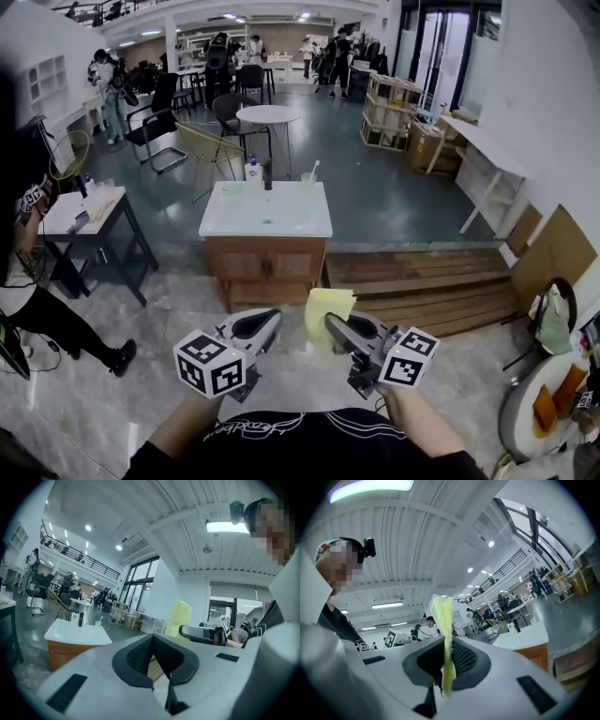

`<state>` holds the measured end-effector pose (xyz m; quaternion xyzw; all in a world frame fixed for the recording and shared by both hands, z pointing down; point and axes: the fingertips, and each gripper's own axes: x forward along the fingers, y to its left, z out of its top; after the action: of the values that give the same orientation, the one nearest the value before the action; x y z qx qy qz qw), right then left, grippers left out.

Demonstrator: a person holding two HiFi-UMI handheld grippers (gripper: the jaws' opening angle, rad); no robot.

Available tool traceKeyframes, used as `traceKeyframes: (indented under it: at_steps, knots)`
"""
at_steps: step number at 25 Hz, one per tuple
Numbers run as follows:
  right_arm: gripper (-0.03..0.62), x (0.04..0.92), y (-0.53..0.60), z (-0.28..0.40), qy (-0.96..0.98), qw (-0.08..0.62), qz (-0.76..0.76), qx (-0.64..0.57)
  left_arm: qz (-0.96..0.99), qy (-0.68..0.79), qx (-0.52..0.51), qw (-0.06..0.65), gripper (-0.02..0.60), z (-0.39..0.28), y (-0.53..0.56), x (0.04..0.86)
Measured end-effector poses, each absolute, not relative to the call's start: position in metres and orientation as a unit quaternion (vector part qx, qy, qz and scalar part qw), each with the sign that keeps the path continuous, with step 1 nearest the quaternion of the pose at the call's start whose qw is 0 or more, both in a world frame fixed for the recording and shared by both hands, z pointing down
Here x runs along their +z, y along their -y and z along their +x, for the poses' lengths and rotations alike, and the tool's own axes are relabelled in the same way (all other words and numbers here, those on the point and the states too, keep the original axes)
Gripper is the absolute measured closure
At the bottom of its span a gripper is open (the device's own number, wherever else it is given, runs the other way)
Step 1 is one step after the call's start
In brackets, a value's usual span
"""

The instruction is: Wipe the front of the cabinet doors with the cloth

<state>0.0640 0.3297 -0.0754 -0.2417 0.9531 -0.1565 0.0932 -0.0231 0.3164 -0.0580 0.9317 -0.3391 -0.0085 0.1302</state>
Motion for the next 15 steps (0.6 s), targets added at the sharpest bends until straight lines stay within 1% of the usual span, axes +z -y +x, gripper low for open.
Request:
traceKeyframes:
  at_steps: [4,12,15]
  knots:
    - [0.554,-0.086,-0.341,0.088,-0.957,0.083,-0.234,-0.148,0.930,0.346,-0.017,0.119,0.575,0.002,-0.329,-0.072]
    - [0.554,-0.079,-0.373,0.156,-0.958,0.076,-0.234,-0.149,0.925,0.363,-0.016,0.116,0.575,0.061,-0.363,-0.069]
    - [0.554,-0.076,-0.383,0.168,-0.960,0.074,-0.223,-0.152,0.921,0.375,-0.009,0.110,0.575,0.075,-0.374,-0.069]
